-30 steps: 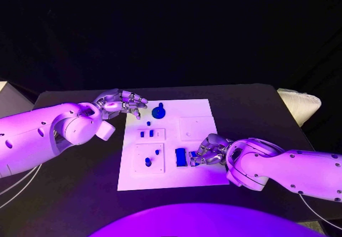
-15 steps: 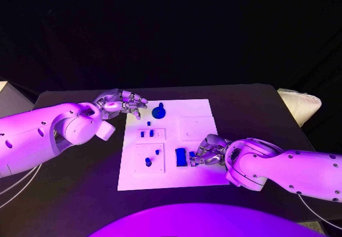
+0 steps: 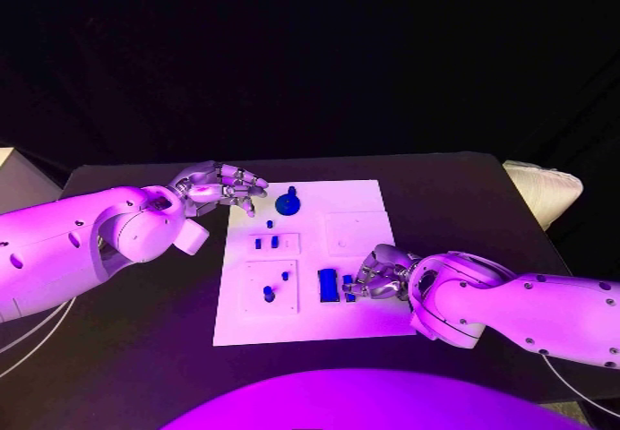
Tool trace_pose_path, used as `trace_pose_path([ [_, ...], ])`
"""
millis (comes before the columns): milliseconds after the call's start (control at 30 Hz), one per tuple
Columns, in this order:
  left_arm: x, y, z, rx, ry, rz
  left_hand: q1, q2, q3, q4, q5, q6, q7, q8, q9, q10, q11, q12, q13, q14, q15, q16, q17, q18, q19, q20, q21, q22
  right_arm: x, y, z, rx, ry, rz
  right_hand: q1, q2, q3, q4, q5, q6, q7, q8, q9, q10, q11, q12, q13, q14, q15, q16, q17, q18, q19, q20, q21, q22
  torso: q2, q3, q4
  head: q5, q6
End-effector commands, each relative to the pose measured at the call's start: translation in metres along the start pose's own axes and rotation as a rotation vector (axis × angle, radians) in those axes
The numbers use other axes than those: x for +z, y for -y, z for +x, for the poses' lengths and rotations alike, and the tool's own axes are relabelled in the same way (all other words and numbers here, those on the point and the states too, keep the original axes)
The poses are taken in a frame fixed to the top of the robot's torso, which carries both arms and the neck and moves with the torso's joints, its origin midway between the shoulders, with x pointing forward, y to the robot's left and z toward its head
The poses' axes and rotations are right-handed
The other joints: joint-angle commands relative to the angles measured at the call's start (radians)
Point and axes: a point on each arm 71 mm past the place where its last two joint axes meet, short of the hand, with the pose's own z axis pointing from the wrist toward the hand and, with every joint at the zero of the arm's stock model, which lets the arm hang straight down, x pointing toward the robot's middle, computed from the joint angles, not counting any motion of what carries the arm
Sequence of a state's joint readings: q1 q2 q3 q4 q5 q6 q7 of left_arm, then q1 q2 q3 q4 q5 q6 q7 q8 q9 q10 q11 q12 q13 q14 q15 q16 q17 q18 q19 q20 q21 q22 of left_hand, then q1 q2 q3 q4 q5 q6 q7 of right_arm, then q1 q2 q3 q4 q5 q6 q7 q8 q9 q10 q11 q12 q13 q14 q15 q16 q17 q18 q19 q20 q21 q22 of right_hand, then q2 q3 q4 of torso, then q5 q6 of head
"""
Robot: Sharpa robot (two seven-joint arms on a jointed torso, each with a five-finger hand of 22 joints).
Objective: Assemble the parts on the task board
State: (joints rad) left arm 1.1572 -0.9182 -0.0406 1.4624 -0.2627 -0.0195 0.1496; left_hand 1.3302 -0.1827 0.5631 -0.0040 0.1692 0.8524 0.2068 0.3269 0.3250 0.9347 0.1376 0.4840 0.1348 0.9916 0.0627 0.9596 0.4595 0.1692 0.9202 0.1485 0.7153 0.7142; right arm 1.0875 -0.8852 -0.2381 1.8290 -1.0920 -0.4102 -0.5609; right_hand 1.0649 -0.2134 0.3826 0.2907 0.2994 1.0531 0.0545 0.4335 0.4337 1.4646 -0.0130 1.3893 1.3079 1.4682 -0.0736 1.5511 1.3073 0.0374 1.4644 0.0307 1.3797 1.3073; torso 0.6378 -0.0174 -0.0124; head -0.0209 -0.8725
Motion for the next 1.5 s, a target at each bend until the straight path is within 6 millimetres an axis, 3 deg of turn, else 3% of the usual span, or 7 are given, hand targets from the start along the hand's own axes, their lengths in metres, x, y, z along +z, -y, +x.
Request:
trace_pose_path([
  [33, 0.0, 0.001, 0.002, -0.002, -0.018, 0.006, 0.002, 0.009, -0.002, 0.005, 0.003, -0.009, -0.001, 0.006, -0.001, -0.007, 0.0, 0.007, -0.001, -0.005, 0.003, 0.001, -0.001, 0.014, 0.001, 0.009, -0.003, -0.002, -0.001, -0.002, 0.002, -0.01, -0.004, -0.019, -0.029, 0.0, -0.025, -0.003, 0.079, 0.008, 0.0, 0.007, 0.002, 0.042, -0.006, 0.005, 0.177, 0.097, -0.008, 0.002, 0.241, -0.005, 0.075, -0.006, 0.002, 0.221, 0.0, -0.0004, -0.0004, 0.0, 0.0],
  [567, 0.001, 0.001, 0.002, -0.002, -0.018, 0.005, 0.002, 0.009, -0.002, 0.005, 0.003, -0.009, -0.001, 0.006, -0.001, -0.007, 0.0, 0.007, -0.001, -0.005, 0.003, 0.001, -0.001, 0.014, 0.001, 0.009, -0.003, -0.002, -0.003, 0.003, -0.002, -0.02, 0.01, -0.019, -0.026, -0.002, -0.033, -0.007, 0.085, 0.008, -0.001, 0.008, 0.003, 0.042, -0.006, 0.005, 0.177, 0.097, -0.008, 0.002, 0.241, -0.005, 0.074, -0.006, -0.002, 0.22, 0.0, -0.0004, -0.0001, 0.0, 0.0],
  [833, 0.0, 0.001, 0.001, -0.002, -0.016, 0.003, 0.002, 0.009, -0.002, 0.005, 0.003, -0.009, -0.001, 0.006, -0.001, -0.007, 0.0, 0.007, -0.001, -0.005, 0.003, 0.001, -0.001, 0.014, 0.001, 0.009, -0.003, -0.002, -0.006, 0.008, -0.005, -0.048, 0.014, -0.045, 0.105, -0.021, -0.058, -0.058, -0.121, -0.001, 0.001, 0.006, 0.002, 0.037, -0.005, -0.006, 0.174, 0.095, -0.007, -0.003, 0.235, -0.002, 0.071, -0.006, -0.016, 0.217, 0.0, 0.0004, -0.0006, 0.004, 0.0],
  [1100, 0.001, 0.001, 0.001, -0.002, -0.015, 0.005, 0.001, 0.011, -0.001, 0.007, 0.004, -0.01, -0.001, 0.007, -0.002, -0.009, 0.0, 0.008, -0.001, -0.005, 0.003, 0.001, -0.001, 0.014, 0.002, 0.009, -0.005, -0.003, -0.014, 0.0, -0.013, -0.022, 0.098, -0.217, 0.135, -0.018, -0.068, -0.064, -0.127, -0.001, 0.001, 0.007, 0.001, 0.036, -0.005, -0.007, 0.174, 0.095, -0.007, -0.004, 0.234, -0.002, 0.07, -0.005, -0.019, 0.216, -0.001, 0.0009, -0.0014, 0.005, 0.0],
  [1267, 0.001, 0.001, 0.001, -0.002, -0.017, 0.005, 0.001, 0.011, -0.001, 0.007, 0.004, -0.01, -0.001, 0.007, -0.002, -0.009, 0.0, 0.008, -0.001, -0.005, 0.003, 0.001, -0.001, 0.014, 0.002, 0.009, -0.005, -0.003, -0.019, -0.015, -0.012, -0.036, 0.128, -0.362, 0.239, -0.006, -0.039, -0.114, -0.148, 0.019, -0.017, 0.042, 0.023, 0.049, -0.019, 0.028, 0.191, 0.096, -0.018, -0.001, 0.238, -0.003, 0.072, -0.013, -0.01, 0.218, 0.0, 0.0008, -0.0006, 0.004, 0.0],
  [1367, 0.002, 0.001, 0.002, -0.002, -0.019, 0.005, 0.002, 0.011, 0.0, 0.006, 0.004, -0.01, -0.001, 0.008, -0.002, -0.009, 0.0, 0.008, -0.001, -0.005, 0.002, 0.001, -0.001, 0.014, 0.002, 0.009, -0.005, -0.003, -0.019, -0.02, -0.01, -0.061, 0.137, -0.391, 0.258, -0.001, -0.024, -0.121, -0.212, 0.018, -0.019, 0.055, 0.033, 0.053, -0.022, 0.039, 0.197, 0.096, -0.02, 0.0, 0.239, -0.004, 0.073, -0.016, -0.006, 0.219, 0.0, 0.0001, 0.0007, 0.003, 0.0],
  [1500, 0.002, 0.001, 0.003, -0.003, -0.021, 0.006, 0.002, 0.011, 0.0, 0.006, 0.004, -0.01, -0.001, 0.008, -0.002, -0.009, 0.0, 0.008, -0.001, -0.005, 0.002, 0.001, -0.001, 0.014, 0.002, 0.009, -0.005, -0.003, -0.016, -0.024, -0.008, -0.105, 0.141, -0.384, 0.256, -0.008, -0.027, -0.118, -0.229, 0.028, -0.027, 0.086, 0.055, 0.075, -0.028, 0.098, 0.224, 0.096, -0.023, -0.001, 0.237, -0.004, 0.073, -0.018, -0.003, 0.22, 0.001, -0.001, 0.0011, 0.002, 0.0],
])
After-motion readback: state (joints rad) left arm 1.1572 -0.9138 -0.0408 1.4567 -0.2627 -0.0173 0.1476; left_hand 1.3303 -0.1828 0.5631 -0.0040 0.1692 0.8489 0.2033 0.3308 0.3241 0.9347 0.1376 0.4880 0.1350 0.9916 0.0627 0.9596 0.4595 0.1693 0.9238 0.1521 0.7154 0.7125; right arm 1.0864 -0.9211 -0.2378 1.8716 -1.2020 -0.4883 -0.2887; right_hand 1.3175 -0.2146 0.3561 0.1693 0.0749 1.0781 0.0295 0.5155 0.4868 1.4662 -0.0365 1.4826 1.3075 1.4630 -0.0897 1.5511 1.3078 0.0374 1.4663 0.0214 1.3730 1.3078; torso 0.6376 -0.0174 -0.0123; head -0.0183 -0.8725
